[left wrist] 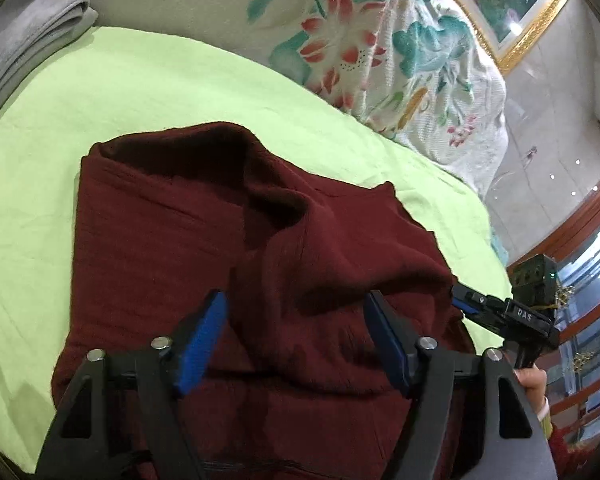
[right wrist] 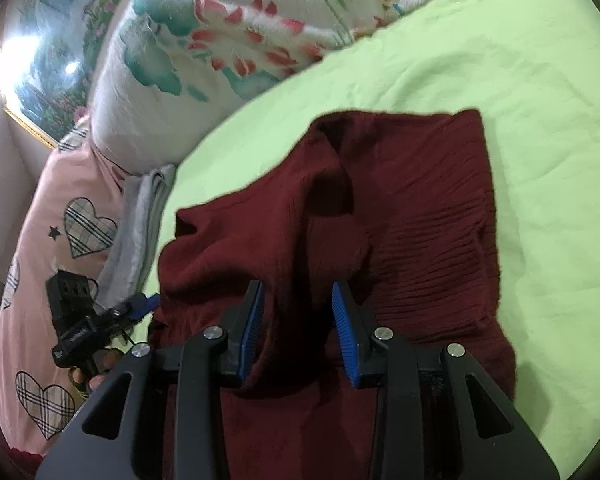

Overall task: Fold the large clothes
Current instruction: 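Lower the folded hood onto the sweater and open both grippers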

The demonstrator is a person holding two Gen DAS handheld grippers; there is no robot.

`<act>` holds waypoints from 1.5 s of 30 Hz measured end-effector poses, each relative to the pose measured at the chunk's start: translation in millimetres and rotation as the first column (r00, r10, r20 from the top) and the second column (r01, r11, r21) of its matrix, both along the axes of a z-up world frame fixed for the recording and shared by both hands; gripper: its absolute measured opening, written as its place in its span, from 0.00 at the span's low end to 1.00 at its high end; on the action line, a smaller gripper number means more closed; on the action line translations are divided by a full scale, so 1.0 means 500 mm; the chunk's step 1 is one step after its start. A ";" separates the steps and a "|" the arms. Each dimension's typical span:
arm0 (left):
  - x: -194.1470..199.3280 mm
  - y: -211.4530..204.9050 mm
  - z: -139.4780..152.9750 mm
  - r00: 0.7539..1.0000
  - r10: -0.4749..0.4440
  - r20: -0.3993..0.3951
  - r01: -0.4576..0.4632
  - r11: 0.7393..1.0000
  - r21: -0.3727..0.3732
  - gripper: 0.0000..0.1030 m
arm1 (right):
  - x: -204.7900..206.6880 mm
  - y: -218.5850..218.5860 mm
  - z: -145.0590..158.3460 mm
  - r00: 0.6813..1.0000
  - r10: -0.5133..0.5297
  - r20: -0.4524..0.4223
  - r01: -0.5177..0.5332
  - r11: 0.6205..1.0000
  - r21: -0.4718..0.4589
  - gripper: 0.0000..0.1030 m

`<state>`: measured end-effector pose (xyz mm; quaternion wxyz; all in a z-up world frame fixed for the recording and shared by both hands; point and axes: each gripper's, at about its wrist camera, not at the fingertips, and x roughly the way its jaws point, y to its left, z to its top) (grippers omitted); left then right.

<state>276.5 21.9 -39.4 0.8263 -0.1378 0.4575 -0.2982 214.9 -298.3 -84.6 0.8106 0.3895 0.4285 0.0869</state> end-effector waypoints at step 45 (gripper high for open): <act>-0.057 0.040 -0.003 0.999 0.047 0.017 -0.049 0.992 0.116 0.27 | -0.022 0.025 0.027 0.998 -0.066 -0.013 0.066 0.997 -0.046 0.45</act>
